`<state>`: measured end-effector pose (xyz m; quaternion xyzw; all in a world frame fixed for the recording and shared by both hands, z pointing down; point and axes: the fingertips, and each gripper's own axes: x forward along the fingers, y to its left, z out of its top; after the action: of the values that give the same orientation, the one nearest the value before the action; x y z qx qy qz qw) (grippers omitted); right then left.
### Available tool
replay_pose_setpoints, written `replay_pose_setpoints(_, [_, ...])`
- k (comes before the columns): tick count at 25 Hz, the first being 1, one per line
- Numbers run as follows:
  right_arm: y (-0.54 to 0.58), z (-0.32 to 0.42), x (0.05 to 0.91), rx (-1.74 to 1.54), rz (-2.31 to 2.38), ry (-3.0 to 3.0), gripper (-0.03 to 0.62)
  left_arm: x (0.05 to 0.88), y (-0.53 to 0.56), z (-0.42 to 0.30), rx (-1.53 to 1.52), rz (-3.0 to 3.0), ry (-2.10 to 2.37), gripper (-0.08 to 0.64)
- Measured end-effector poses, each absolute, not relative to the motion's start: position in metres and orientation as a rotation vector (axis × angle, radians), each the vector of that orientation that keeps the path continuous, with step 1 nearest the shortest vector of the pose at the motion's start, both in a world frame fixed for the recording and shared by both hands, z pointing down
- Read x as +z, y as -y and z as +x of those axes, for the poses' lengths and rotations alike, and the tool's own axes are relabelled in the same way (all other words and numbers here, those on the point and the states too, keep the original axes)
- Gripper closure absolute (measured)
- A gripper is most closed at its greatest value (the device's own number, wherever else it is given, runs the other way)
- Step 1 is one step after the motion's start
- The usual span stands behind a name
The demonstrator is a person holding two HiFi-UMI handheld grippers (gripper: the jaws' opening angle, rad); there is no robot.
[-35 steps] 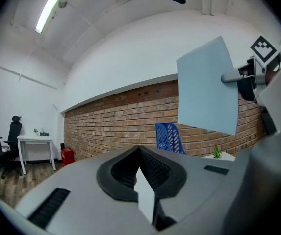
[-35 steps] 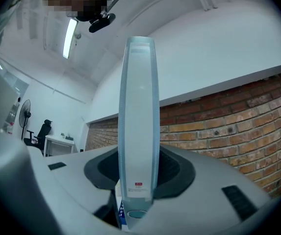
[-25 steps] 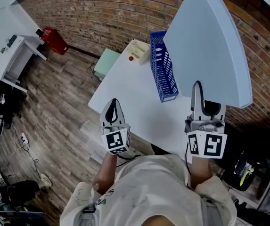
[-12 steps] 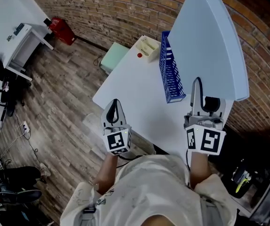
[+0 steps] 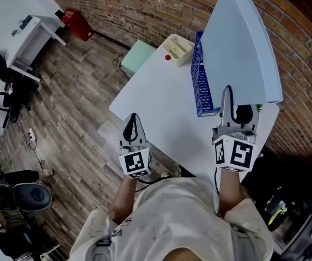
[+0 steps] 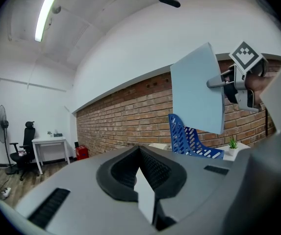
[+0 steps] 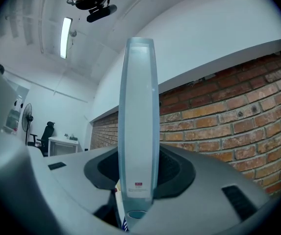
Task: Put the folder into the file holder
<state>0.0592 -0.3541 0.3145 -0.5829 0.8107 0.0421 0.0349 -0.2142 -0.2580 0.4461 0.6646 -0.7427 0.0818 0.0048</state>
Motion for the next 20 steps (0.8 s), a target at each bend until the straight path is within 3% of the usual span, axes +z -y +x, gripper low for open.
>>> replay_pose_setpoints(20, [0.388,0.041,0.39,-0.002,-1.879,-2.574,0.425,0.476,0.254,-0.221,0.371,1.989,2.304,0.549])
